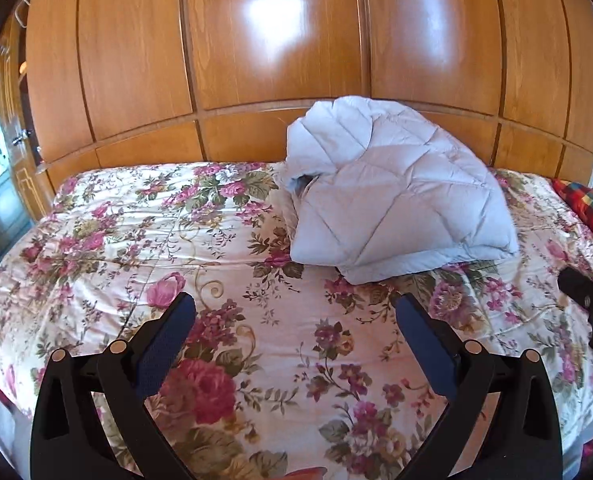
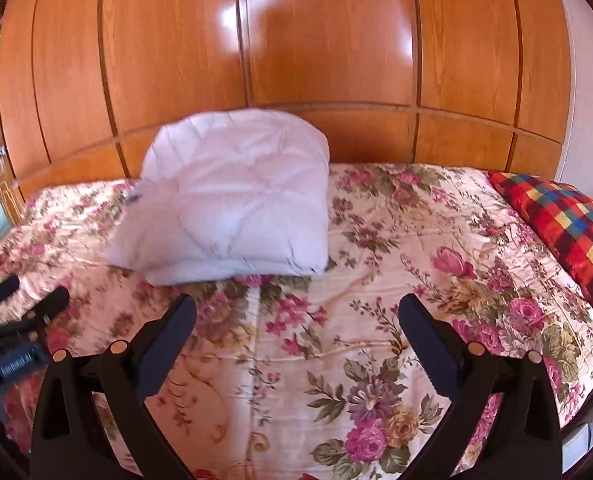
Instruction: Fold small clothes
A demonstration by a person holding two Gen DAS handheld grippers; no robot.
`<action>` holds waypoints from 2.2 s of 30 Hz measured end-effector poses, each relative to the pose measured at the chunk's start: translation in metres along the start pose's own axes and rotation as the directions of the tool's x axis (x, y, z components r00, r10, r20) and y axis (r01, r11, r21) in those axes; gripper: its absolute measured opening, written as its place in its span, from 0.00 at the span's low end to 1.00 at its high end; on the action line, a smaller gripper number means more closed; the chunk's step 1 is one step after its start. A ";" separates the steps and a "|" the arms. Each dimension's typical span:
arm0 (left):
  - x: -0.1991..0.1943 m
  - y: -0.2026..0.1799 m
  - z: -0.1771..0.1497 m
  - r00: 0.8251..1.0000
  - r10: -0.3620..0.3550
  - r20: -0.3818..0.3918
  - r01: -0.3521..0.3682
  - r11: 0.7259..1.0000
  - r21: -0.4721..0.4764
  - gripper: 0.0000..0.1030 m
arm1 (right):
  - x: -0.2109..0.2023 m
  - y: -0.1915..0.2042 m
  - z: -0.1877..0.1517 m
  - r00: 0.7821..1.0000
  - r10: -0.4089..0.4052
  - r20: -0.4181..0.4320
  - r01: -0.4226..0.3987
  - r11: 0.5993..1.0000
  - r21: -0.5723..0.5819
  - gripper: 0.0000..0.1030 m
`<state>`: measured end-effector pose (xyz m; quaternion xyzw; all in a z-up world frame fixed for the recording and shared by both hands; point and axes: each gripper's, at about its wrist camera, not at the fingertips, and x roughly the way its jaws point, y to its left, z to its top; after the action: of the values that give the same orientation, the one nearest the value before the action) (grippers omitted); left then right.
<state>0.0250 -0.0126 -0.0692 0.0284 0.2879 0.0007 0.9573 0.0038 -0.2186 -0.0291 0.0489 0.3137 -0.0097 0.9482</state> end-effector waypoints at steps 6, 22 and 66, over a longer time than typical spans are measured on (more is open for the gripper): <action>-0.011 0.003 -0.001 1.000 -0.003 -0.027 0.002 1.000 -0.031 0.97 | -0.011 0.013 0.004 1.000 -0.016 0.025 0.017 0.999 -0.050 0.98; -0.013 0.009 -0.001 0.998 -0.018 -0.067 0.013 0.997 -0.073 0.97 | -0.014 0.014 0.004 1.000 -0.016 0.016 0.017 0.999 -0.046 0.98; -0.012 0.011 -0.001 0.997 -0.027 -0.075 0.020 0.996 -0.088 0.97 | -0.010 0.015 0.002 1.000 -0.002 -0.006 0.002 0.999 -0.046 0.98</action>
<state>0.0145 -0.0019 -0.0621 -0.0167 0.3240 0.0031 0.9459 -0.0020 -0.2044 -0.0208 0.0267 0.3166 -0.0034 0.9482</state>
